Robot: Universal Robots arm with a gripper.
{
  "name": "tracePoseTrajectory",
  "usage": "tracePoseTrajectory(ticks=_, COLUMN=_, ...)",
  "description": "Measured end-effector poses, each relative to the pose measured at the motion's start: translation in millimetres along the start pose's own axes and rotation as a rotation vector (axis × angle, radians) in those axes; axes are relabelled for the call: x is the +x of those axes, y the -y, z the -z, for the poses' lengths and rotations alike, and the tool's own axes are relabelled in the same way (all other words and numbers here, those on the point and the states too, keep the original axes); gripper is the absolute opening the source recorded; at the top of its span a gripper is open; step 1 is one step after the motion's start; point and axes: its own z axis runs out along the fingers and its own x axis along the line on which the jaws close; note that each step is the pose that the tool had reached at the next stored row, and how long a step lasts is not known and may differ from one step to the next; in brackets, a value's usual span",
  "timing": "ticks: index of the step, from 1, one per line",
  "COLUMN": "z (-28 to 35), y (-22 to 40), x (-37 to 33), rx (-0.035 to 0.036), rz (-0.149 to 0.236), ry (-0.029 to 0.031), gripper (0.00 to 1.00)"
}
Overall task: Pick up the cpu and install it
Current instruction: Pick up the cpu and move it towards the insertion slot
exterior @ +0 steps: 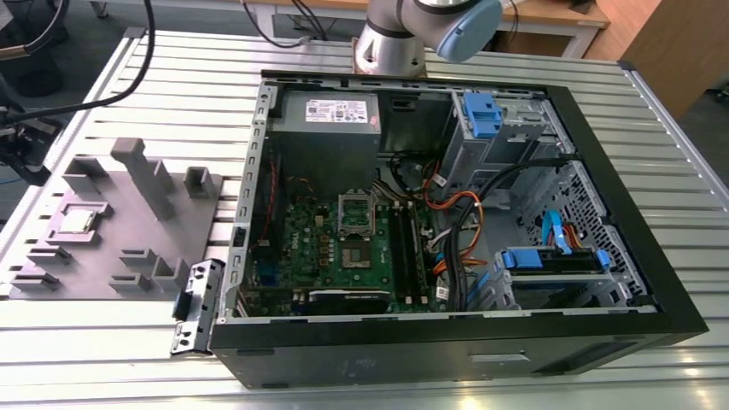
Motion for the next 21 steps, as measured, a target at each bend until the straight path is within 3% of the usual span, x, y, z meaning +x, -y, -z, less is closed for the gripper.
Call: tracePoseTrajectory(ticks=21, z=-38.2, y=1.6, x=-0.9, rx=0.0, rz=0.0, ry=0.0, gripper=0.11)
